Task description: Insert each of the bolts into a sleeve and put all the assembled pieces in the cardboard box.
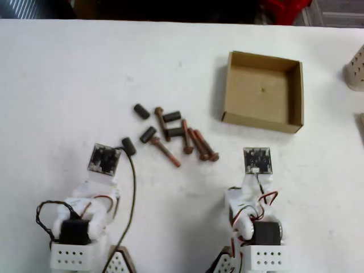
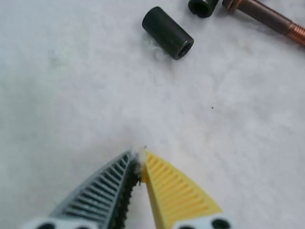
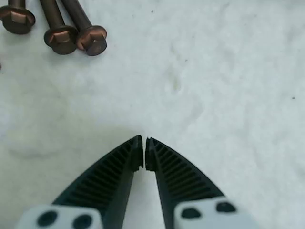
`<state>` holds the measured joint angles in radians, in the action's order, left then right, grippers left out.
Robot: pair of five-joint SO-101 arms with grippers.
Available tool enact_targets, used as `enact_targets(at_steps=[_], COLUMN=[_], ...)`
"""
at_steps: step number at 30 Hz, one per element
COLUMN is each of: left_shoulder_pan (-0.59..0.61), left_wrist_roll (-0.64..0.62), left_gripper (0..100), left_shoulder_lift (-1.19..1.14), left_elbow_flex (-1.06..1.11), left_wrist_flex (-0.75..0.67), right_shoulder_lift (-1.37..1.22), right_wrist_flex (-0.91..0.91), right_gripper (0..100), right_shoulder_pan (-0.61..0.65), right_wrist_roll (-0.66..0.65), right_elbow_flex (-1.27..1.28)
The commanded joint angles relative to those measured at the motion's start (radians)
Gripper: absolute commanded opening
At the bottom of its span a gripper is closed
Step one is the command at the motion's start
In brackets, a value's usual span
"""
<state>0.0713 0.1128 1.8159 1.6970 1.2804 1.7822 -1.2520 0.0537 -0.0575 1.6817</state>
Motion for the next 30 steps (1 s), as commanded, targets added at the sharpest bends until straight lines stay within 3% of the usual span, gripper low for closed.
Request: enact_targets(at_steps=[1,25,30], left_shoulder_pan=[0.007,0.002,0.173], left_wrist_roll=[0.009,0.011,0.011], left_gripper=[2,2,2], left_shoulder_lift=[0.012,0.012,0.012], left_elbow_flex=[-0.005,-0.080,-0.230], left_wrist_flex=[0.008,-0.025,0.031], right_shoulder_lift=[0.001,0.001,0.001], right_wrist_flex=[-0.005,-0.007,-0.056], right_gripper=[1.7,1.7,1.7], right_shoulder_pan=[0.012,0.007,0.007], right_wrist_roll=[-0.012,-0.012,-0.012], right_elbow_flex=[0.009,-0.020,-0.153])
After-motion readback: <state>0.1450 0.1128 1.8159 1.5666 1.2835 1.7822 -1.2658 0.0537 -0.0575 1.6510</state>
